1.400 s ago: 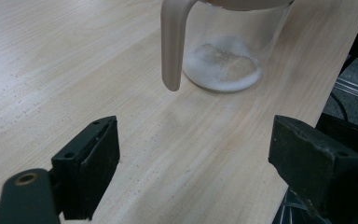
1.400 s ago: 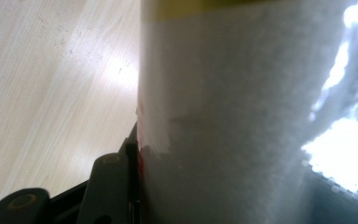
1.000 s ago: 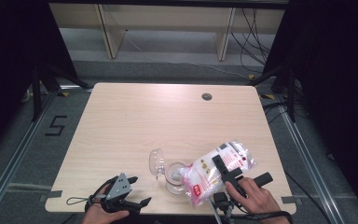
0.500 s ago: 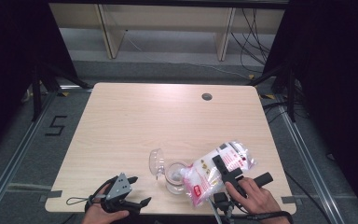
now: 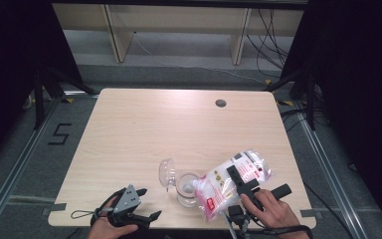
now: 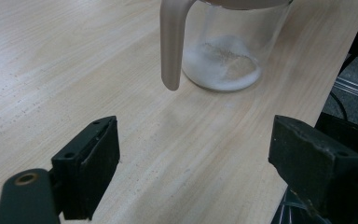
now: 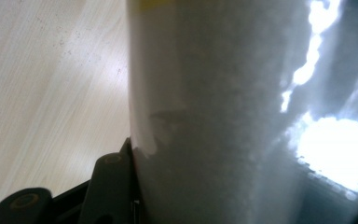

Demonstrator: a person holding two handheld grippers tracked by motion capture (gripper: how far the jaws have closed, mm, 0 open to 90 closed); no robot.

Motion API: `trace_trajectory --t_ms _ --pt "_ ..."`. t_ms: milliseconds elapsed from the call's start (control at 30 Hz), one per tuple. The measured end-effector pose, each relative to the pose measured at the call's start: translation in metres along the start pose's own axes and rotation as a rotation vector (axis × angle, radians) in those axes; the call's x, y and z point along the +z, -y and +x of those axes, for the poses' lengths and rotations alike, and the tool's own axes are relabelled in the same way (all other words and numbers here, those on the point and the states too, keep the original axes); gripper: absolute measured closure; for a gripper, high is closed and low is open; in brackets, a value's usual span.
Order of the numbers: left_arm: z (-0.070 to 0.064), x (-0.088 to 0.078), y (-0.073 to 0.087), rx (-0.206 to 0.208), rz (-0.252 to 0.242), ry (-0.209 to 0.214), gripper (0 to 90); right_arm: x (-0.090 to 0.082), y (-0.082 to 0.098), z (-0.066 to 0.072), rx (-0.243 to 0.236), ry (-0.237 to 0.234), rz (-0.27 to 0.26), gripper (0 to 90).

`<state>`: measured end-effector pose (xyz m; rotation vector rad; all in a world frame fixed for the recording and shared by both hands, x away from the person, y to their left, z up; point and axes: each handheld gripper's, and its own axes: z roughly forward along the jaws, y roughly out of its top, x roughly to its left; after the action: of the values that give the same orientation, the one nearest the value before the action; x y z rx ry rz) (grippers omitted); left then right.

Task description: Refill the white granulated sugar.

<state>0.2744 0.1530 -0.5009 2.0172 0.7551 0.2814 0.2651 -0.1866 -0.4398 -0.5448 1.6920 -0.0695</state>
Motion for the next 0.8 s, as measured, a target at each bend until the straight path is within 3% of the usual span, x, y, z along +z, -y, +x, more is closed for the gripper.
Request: trace_trajectory --t_ms 167,200,333,433,467,533,667,733,800 --pt "0.0013 -0.0013 -0.0007 0.022 0.018 -0.013 16.1 -0.0003 -0.0003 -0.0003 0.004 -0.008 -0.001 54.0" --pt "0.0013 -0.0014 -0.0007 0.021 0.017 -0.014 16.1 0.0003 -0.0007 -0.0026 -0.023 0.001 -0.016 54.1" --pt "0.0009 -0.0014 -0.0005 0.016 0.015 -0.011 16.1 -0.0001 -0.0009 -0.0021 -0.026 0.005 -0.024 54.2" --pt "0.0019 -0.0019 -0.0008 0.033 0.029 -0.008 16.1 0.0003 -0.0009 -0.0011 -0.014 -0.004 -0.022 54.2" --pt "0.0018 -0.0019 -0.0008 0.032 0.029 -0.008 16.1 -0.0002 -0.0009 0.0006 0.007 -0.006 -0.013 54.2" --pt "0.0009 -0.0014 -0.0006 0.016 0.017 -0.011 16.1 0.0001 -0.0005 0.0000 -0.004 -0.006 -0.017 54.2" --pt "0.0013 -0.0017 -0.0007 0.027 0.026 -0.010 16.1 -0.0001 0.0002 0.0022 0.021 -0.010 -0.015 54.2" --pt "-0.0002 -0.0006 -0.0004 0.008 0.008 -0.009 16.1 -0.0001 0.0002 0.0028 0.026 -0.012 -0.015 54.3" --pt "0.0000 -0.0003 -0.0004 0.010 0.011 0.006 16.1 0.0005 0.0003 0.0046 0.033 0.011 -0.027 54.3"
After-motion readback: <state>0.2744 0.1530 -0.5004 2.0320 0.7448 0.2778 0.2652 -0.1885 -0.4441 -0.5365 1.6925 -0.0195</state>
